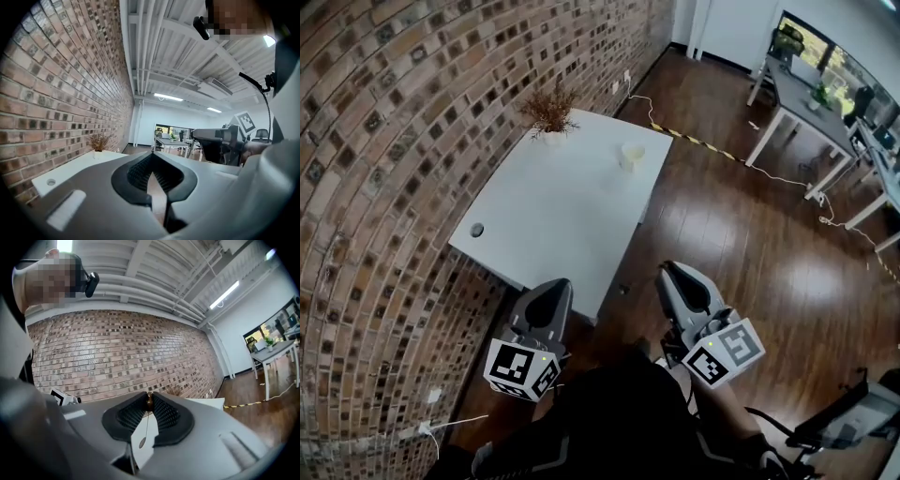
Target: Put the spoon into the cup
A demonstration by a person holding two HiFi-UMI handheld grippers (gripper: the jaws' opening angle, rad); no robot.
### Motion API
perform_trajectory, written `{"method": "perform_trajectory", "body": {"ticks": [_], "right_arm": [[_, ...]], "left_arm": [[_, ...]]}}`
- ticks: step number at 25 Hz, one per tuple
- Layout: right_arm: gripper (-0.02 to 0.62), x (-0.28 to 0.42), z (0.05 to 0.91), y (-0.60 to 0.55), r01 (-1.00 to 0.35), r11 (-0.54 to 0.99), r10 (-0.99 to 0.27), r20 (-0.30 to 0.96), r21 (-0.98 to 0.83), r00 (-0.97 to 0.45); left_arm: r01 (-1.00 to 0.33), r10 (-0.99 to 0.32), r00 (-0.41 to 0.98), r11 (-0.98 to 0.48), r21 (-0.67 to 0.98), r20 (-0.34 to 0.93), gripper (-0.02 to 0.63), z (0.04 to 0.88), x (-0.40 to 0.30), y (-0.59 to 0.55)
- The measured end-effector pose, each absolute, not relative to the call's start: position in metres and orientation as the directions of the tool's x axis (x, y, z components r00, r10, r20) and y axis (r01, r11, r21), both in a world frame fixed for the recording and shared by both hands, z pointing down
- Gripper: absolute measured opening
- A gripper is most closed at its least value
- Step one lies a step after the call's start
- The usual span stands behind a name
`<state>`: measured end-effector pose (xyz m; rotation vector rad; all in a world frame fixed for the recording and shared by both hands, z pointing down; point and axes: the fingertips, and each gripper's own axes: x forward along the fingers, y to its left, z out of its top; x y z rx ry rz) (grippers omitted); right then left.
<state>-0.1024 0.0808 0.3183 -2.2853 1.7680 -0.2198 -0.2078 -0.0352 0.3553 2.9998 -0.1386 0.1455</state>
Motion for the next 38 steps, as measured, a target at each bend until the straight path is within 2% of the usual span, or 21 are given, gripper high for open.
{"method": "perform_trajectory", "body": {"ticks": [4,9,17,24,30,38], "right_arm": [[0.051,-0.044,0.318,0.098,-0.925,-0.244,-0.963,-0.037,-0.291,0.266],[0.051,0.011,0.316,0.118,-0.938,-0.222,-0.969,-0.045,-0.267,0.242],[0.051,0.082,0.326,0.113,-0.929,-0.219,-0.97,-0.041,-0.297,0.241],[0.051,0.138,0.329,0.074,-0.947,-0.164,-0.983,-0.031,-0.275,0.18],[0.051,0.182,0.33,0.011,-0.958,-0.1,-0.994,-0.01,-0.27,0.107],[0.051,0.227,0.323,-0.066,-0.961,-0.031,-0.999,0.015,-0.274,0.028]], "left_arm": [[-0.089,-0.076,0.992,-0.988,0.123,0.106,-0.006,0.357,-0.15,-0.016],[-0.142,-0.125,0.985,-0.979,0.147,0.117,-0.006,0.353,-0.09,0.0],[-0.115,-0.095,0.985,-0.983,0.142,0.142,-0.006,0.357,-0.011,0.005],[-0.147,-0.134,0.981,-0.985,0.089,0.137,-0.006,0.361,0.043,-0.024],[-0.178,-0.159,0.978,-0.974,0.138,0.137,-0.006,0.368,0.09,-0.071],[-0.275,-0.251,0.957,-0.944,0.183,0.143,-0.006,0.374,0.116,-0.139]]}}
